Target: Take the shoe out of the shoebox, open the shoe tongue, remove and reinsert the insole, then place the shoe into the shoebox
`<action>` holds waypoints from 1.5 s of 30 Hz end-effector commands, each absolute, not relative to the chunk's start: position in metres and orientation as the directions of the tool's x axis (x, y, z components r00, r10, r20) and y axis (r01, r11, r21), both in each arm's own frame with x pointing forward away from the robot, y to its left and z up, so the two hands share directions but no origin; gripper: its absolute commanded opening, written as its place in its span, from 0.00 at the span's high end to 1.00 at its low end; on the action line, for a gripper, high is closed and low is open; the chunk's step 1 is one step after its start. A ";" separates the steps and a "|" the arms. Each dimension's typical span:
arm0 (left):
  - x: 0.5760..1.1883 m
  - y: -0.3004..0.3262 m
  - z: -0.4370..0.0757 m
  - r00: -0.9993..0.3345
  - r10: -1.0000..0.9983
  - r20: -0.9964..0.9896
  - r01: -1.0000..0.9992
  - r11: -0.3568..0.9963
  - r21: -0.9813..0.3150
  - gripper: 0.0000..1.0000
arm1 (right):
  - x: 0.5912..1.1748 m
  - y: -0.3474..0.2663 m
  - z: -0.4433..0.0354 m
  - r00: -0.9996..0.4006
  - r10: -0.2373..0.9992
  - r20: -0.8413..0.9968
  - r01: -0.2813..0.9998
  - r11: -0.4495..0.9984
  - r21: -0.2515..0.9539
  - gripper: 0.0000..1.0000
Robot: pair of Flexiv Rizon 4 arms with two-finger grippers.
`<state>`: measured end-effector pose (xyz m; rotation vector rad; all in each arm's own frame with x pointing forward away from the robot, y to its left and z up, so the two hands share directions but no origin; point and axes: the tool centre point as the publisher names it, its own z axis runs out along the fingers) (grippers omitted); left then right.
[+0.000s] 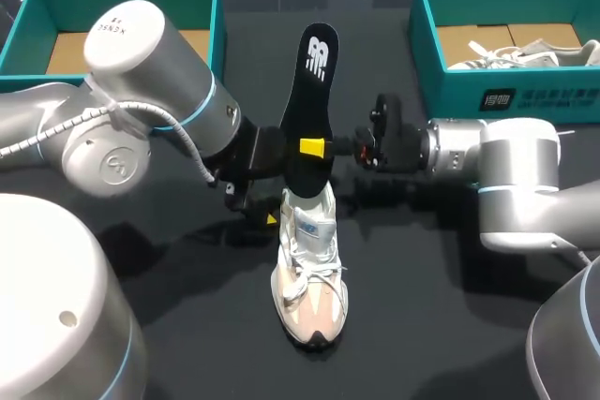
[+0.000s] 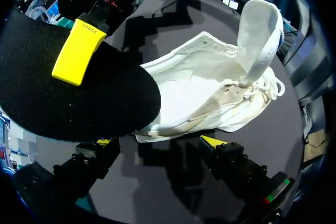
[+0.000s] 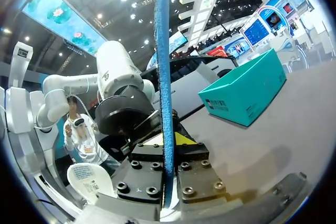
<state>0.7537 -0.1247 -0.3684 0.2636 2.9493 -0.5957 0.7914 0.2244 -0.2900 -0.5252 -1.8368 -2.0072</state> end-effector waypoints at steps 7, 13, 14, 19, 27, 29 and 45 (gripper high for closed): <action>0.754 -0.125 -0.369 -0.977 0.147 -0.152 0.195 0.907 -0.373 0.00 | 0.785 0.224 -0.297 -0.871 -0.035 0.490 0.491 -0.076 0.868 1.00; 0.754 -0.125 -0.369 -0.977 0.147 -0.152 0.195 0.907 -0.373 0.00 | 0.782 0.225 -0.299 -0.874 -0.033 0.485 0.486 -0.057 0.872 1.00; 0.754 -0.125 -0.369 -0.977 0.147 -0.152 0.195 0.907 -0.373 0.00 | 0.782 0.225 -0.300 -0.873 -0.031 0.486 0.487 -0.057 0.872 1.00; 0.754 -0.125 -0.369 -0.977 0.147 -0.152 0.195 0.907 -0.373 0.00 | 0.779 0.226 -0.302 -0.870 -0.013 0.492 0.492 -0.051 0.869 1.00; 0.754 -0.125 -0.369 -0.977 0.147 -0.152 0.195 0.907 -0.373 0.00 | 0.770 0.226 -0.304 -0.864 0.040 0.502 0.501 -0.033 0.865 1.00; 0.754 -0.125 -0.369 -0.977 0.147 -0.152 0.195 0.907 -0.373 0.00 | 0.768 0.226 -0.304 -0.863 0.052 0.502 0.502 -0.028 0.865 1.00; 0.754 -0.125 -0.369 -0.977 0.147 -0.152 0.195 0.907 -0.373 0.00 | 0.760 0.227 -0.313 -0.849 0.087 0.522 0.521 -0.029 0.853 1.00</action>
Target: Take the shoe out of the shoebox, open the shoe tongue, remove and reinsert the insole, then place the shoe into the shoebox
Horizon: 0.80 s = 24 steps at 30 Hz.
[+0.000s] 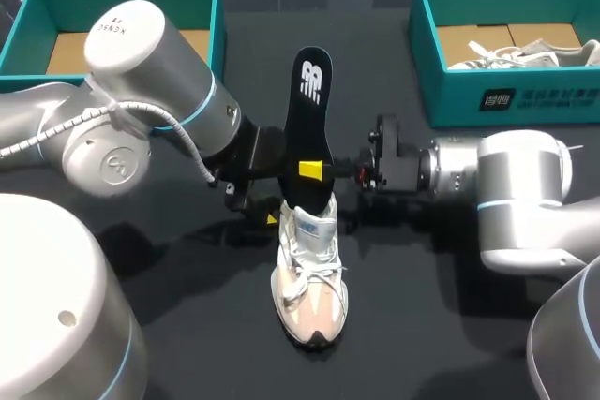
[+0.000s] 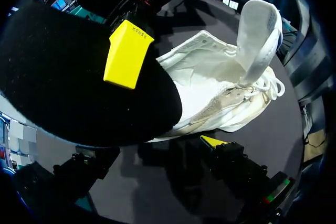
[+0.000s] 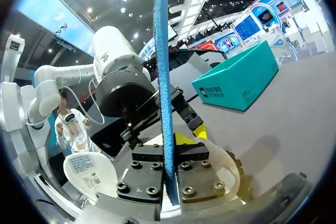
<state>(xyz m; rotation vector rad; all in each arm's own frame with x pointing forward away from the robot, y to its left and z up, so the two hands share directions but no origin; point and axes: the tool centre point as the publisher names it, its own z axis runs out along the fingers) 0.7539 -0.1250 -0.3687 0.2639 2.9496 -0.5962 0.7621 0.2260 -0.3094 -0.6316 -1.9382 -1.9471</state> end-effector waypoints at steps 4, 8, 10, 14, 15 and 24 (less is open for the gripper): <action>0.754 -0.125 -0.369 -0.977 0.147 -0.152 0.195 0.907 -0.373 0.00 | 0.759 0.227 -0.314 -0.844 0.095 0.528 0.528 -0.030 0.849 1.00; 0.754 -0.125 -0.369 -0.977 0.147 -0.152 0.195 0.907 -0.373 0.00 | 0.760 0.227 -0.318 -0.837 0.105 0.536 0.536 -0.029 0.843 1.00; 0.754 -0.125 -0.369 -0.977 0.147 -0.152 0.195 0.907 -0.373 0.00 | 0.760 0.228 -0.319 -0.834 0.109 0.540 0.541 -0.027 0.841 1.00; 0.754 -0.125 -0.369 -0.977 0.147 -0.152 0.195 0.907 -0.373 0.00 | 0.759 0.229 -0.322 -0.828 0.115 0.549 0.550 -0.024 0.835 1.00; 0.754 -0.125 -0.369 -0.977 0.147 -0.152 0.195 0.907 -0.373 0.00 | 0.758 0.229 -0.323 -0.827 0.115 0.550 0.552 -0.023 0.834 1.00; 0.754 -0.125 -0.369 -0.977 0.147 -0.152 0.195 0.907 -0.373 0.00 | 0.752 0.229 -0.326 -0.805 0.122 0.581 0.583 -0.017 0.812 1.00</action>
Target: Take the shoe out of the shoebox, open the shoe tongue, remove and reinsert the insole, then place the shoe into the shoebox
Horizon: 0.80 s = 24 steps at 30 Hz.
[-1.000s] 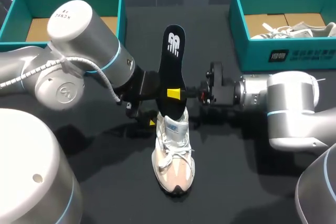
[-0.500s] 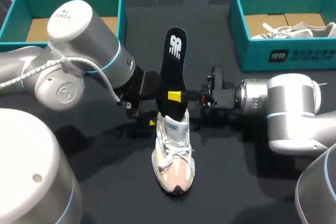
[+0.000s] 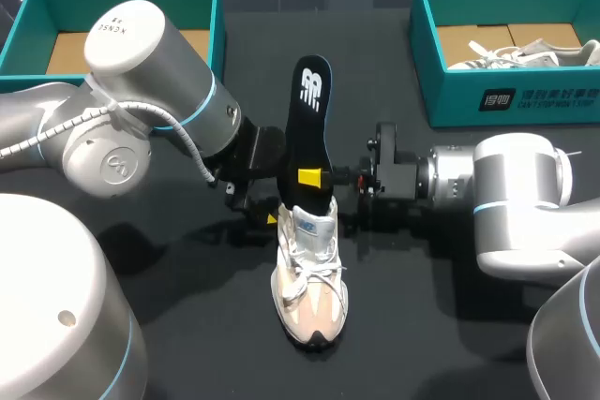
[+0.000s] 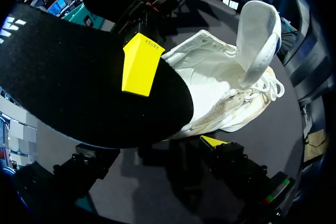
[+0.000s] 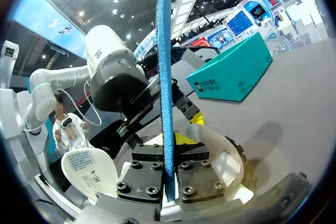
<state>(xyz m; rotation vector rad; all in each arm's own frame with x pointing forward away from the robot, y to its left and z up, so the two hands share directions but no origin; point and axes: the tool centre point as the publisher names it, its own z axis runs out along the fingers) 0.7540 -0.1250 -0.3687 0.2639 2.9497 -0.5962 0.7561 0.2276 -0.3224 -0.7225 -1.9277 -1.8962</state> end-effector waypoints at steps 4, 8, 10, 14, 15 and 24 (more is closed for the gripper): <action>0.754 -0.125 -0.369 -0.977 0.147 -0.152 0.195 0.907 -0.373 0.00 | 0.751 0.228 -0.327 -0.788 0.127 0.602 0.606 -0.013 0.796 1.00; 0.754 -0.125 -0.369 -0.977 0.147 -0.152 0.195 0.907 -0.373 0.00 | 0.750 0.228 -0.329 -0.771 0.137 0.623 0.628 -0.008 0.779 1.00; 0.754 -0.125 -0.369 -0.977 0.147 -0.152 0.195 0.907 -0.373 0.00 | 0.749 0.229 -0.329 -0.765 0.144 0.628 0.634 -0.006 0.773 1.00; 0.754 -0.125 -0.369 -0.977 0.147 -0.152 0.195 0.907 -0.373 0.00 | 0.748 0.229 -0.330 -0.752 0.158 0.639 0.647 -0.006 0.763 1.00; 0.754 -0.125 -0.369 -0.977 0.147 -0.152 0.195 0.907 -0.373 0.00 | 0.748 0.229 -0.330 -0.749 0.161 0.642 0.650 -0.006 0.760 1.00; 0.754 -0.125 -0.369 -0.977 0.147 -0.152 0.195 0.907 -0.373 0.00 | 0.746 0.233 -0.330 -0.705 0.176 0.687 0.700 0.014 0.714 1.00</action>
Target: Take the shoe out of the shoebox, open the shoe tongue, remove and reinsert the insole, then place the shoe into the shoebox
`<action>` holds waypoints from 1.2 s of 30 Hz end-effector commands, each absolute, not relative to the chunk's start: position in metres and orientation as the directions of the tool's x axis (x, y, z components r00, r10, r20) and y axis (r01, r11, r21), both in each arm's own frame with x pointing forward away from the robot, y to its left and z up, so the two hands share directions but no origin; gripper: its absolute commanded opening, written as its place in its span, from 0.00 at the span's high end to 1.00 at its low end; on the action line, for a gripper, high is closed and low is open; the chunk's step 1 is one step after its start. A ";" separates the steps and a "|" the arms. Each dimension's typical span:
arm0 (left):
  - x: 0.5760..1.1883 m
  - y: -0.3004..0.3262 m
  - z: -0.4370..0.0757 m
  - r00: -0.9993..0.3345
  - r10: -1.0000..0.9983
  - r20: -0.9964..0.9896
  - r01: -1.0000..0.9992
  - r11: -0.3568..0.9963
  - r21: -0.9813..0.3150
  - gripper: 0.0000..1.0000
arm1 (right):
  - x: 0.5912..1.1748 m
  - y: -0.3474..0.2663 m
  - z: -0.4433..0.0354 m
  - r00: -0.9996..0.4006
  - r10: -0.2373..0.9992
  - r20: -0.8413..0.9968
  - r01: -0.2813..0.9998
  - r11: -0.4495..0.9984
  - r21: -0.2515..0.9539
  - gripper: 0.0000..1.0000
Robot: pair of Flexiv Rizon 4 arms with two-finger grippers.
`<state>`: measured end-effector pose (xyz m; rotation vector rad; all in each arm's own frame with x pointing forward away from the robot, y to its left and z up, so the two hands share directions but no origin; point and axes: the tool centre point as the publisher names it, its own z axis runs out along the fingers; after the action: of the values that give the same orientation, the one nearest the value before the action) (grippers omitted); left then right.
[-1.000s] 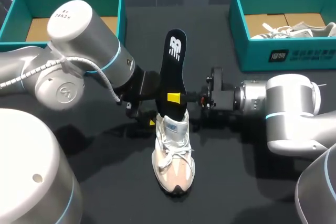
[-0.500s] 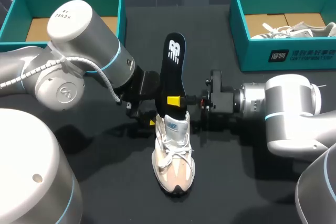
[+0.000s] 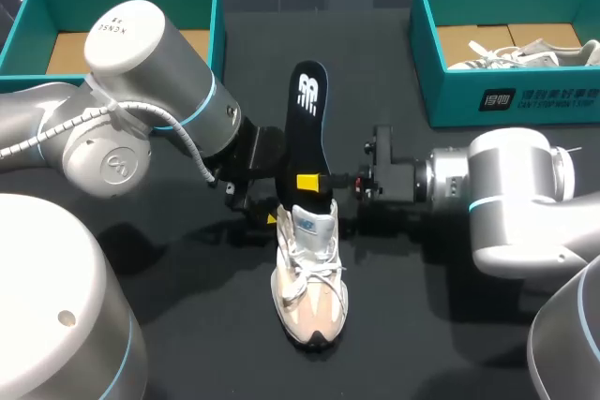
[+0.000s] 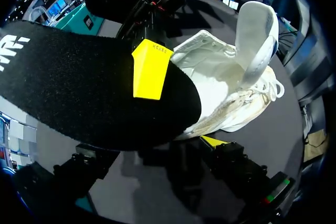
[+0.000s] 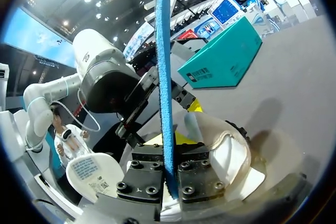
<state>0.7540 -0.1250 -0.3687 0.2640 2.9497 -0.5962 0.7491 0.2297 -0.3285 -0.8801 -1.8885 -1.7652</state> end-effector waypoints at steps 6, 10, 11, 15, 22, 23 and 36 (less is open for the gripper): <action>0.754 -0.125 -0.369 -0.977 0.147 -0.152 0.195 0.907 -0.373 0.00 | 0.742 0.232 -0.335 -0.673 0.183 0.717 0.731 0.018 0.682 1.00; 0.754 -0.125 -0.369 -0.977 0.147 -0.152 0.195 0.907 -0.373 0.00 | 0.739 0.231 -0.336 -0.658 0.191 0.729 0.744 0.016 0.668 1.00; 0.754 -0.125 -0.369 -0.977 0.147 -0.152 0.195 0.907 -0.373 0.00 | 0.738 0.231 -0.336 -0.656 0.192 0.730 0.746 0.016 0.666 1.00; 0.754 -0.125 -0.369 -0.977 0.147 -0.152 0.195 0.907 -0.373 0.00 | 0.734 0.230 -0.337 -0.639 0.198 0.743 0.760 0.014 0.650 1.00; 0.754 -0.125 -0.369 -0.977 0.147 -0.152 0.195 0.907 -0.373 0.00 | 0.726 0.230 -0.336 -0.604 0.212 0.768 0.788 0.016 0.615 1.00; 0.754 -0.125 -0.369 -0.977 0.147 -0.152 0.195 0.907 -0.373 0.00 | 0.725 0.230 -0.336 -0.596 0.216 0.773 0.794 0.018 0.607 1.00; 0.754 -0.125 -0.369 -0.977 0.147 -0.152 0.195 0.907 -0.373 0.00 | 0.720 0.235 -0.346 -0.527 0.238 0.816 0.845 0.044 0.533 1.00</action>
<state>0.7540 -0.1246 -0.3688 0.2642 2.9501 -0.5952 0.7237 0.2319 -0.3387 -1.1005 -1.8024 -1.5284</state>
